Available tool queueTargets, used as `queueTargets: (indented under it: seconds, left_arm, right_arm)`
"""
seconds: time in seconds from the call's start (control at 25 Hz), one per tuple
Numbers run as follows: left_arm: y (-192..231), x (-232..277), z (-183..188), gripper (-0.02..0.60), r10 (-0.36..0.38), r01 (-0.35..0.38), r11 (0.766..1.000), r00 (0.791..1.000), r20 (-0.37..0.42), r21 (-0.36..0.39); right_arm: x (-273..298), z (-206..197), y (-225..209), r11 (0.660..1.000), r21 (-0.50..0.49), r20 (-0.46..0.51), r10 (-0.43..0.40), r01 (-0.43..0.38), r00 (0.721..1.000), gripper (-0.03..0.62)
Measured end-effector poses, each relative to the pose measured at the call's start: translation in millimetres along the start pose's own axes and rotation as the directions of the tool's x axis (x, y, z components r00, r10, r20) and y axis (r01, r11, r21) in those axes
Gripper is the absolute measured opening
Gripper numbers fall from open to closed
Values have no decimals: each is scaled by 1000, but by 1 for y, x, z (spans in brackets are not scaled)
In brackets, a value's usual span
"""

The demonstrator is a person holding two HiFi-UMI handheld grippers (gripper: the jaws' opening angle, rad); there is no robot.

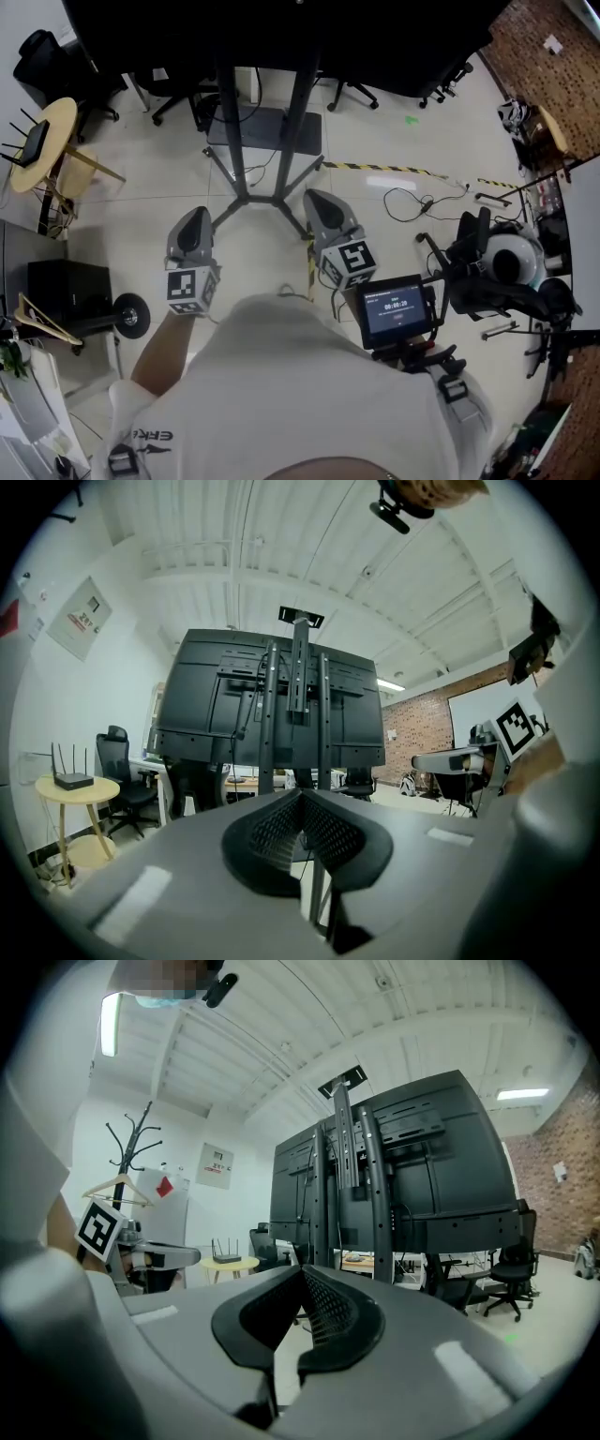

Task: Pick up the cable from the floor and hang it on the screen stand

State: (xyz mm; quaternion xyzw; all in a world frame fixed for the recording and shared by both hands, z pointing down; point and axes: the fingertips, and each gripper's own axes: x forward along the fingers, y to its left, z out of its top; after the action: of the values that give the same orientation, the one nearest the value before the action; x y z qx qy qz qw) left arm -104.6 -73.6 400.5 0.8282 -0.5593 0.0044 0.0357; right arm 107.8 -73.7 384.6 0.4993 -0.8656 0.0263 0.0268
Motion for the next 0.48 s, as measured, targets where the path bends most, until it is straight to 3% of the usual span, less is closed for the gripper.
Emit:
queueTargets:
  seconds: [0.48]
  left_arm:
    - [4,0,-1,2,-3,3,1000,1000,-19,-4]
  right_arm:
    - [2,5,16,1000,-20,-25,13,-13,1000,12]
